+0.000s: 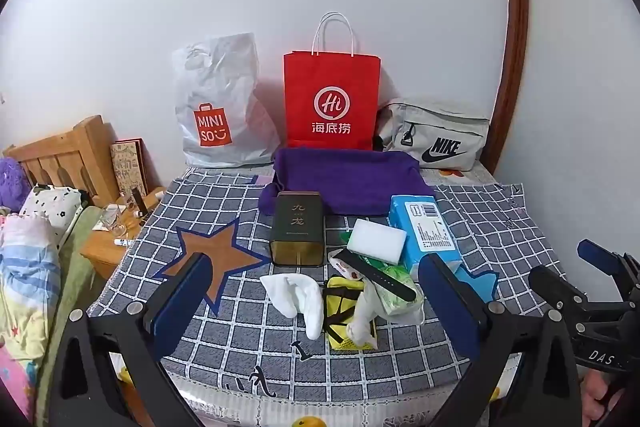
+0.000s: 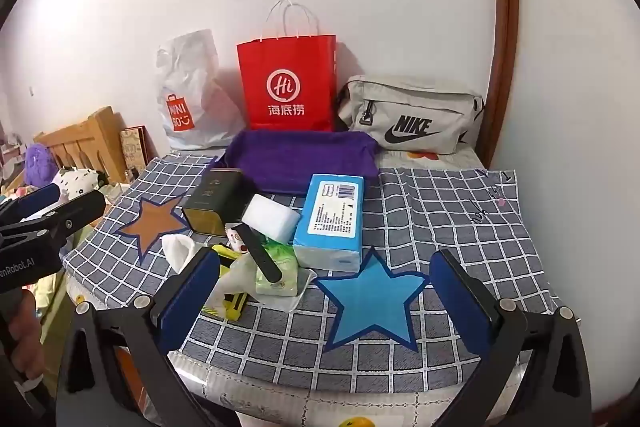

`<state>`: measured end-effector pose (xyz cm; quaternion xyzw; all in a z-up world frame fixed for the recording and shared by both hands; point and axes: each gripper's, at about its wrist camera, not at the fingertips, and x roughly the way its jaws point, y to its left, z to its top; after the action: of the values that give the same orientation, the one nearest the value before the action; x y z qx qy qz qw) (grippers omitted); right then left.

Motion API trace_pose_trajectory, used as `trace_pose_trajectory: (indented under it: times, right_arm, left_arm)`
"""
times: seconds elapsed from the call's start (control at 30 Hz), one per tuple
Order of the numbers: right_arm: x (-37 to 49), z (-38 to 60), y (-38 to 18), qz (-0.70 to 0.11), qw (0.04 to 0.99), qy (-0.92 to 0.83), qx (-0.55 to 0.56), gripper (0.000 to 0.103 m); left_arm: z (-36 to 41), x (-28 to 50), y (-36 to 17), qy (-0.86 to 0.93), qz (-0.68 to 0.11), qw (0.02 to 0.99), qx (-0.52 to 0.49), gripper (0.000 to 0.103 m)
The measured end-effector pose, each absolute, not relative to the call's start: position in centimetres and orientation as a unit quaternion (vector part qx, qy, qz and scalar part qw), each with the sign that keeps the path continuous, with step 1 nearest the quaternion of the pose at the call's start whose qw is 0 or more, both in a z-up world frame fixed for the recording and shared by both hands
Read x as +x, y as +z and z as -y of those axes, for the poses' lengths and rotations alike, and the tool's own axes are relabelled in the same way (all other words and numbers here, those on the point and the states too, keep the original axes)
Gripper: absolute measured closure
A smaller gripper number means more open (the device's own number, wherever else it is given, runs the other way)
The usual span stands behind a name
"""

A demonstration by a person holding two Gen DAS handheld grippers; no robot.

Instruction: Organize soft objects

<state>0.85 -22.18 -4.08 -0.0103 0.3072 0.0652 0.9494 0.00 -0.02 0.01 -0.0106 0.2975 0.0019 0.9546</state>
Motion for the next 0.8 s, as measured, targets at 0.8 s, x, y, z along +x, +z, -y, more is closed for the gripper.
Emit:
trace_pose_trajectory:
  times: [0.8]
  right_arm:
    - [0.52, 22.15, -3.59, -0.302, 0.951, 0.07, 0.001, 0.0]
  left_arm:
    - [-0.57, -0.38, 0.45, 0.0, -0.302, 0.953, -0.017, 0.0]
